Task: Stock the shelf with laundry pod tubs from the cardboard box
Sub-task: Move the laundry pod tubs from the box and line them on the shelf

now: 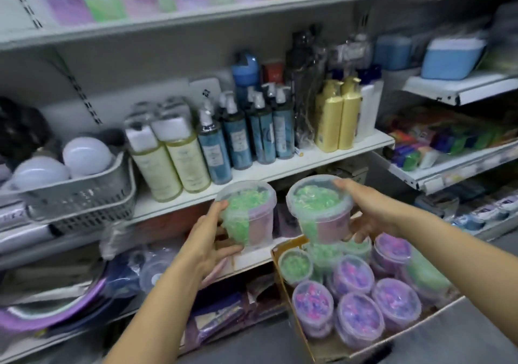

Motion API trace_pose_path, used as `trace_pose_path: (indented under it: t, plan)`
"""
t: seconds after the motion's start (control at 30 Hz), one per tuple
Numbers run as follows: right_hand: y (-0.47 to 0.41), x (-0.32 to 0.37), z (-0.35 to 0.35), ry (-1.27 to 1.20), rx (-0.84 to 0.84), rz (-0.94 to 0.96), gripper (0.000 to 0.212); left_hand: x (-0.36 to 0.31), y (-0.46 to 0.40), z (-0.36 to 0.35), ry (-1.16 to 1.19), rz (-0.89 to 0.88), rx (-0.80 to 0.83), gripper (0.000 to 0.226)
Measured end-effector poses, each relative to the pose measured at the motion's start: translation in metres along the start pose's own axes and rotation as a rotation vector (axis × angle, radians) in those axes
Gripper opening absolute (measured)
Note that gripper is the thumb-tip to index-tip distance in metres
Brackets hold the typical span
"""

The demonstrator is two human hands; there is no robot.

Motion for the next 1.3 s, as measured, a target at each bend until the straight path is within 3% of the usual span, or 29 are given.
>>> trace_pose_path:
  t: [0.23, 0.6, 0.83, 0.93, 1.13, 1.3]
  plan:
    - [0.044, 0.102, -0.002, 0.015, -0.009, 0.182, 0.061, -0.086, 0.064, 0.019, 0.020, -0.176, 0.071, 0.035]
    - [0.075, 0.260, -0.042, -0.011, 0.000, 0.396, 0.058, -0.231, 0.125, 0.099, 0.039, -0.457, -0.030, 0.049]
    - [0.088, 0.405, -0.090, 0.022, -0.068, 0.573, 0.054, -0.343, 0.144, 0.172, -0.021, -0.592, -0.065, 0.051]
    - [0.096, 0.470, -0.118, 0.052, -0.128, 0.632, 0.049, -0.388, 0.145, 0.203, -0.056, -0.639, -0.077, 0.040]
    - [0.081, 0.549, -0.178, 0.246, -0.289, 0.609, 0.047, -0.450, 0.134, 0.257, -0.040, -0.667, -0.116, 0.043]
    - [0.057, 0.579, -0.230, 0.271, -0.309, 0.562, 0.044, -0.481, 0.120, 0.290, -0.070, -0.677, -0.110, 0.038]
Point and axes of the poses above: each hand's wrist, its own y-axis away from the middle knuckle, its own z-axis out of the back of the hand, x = y × z, the point moved 7 cm from there along -y, towards the middle knuckle, and after that the axes turned 12 degrees about y, right-handed, at the moved point
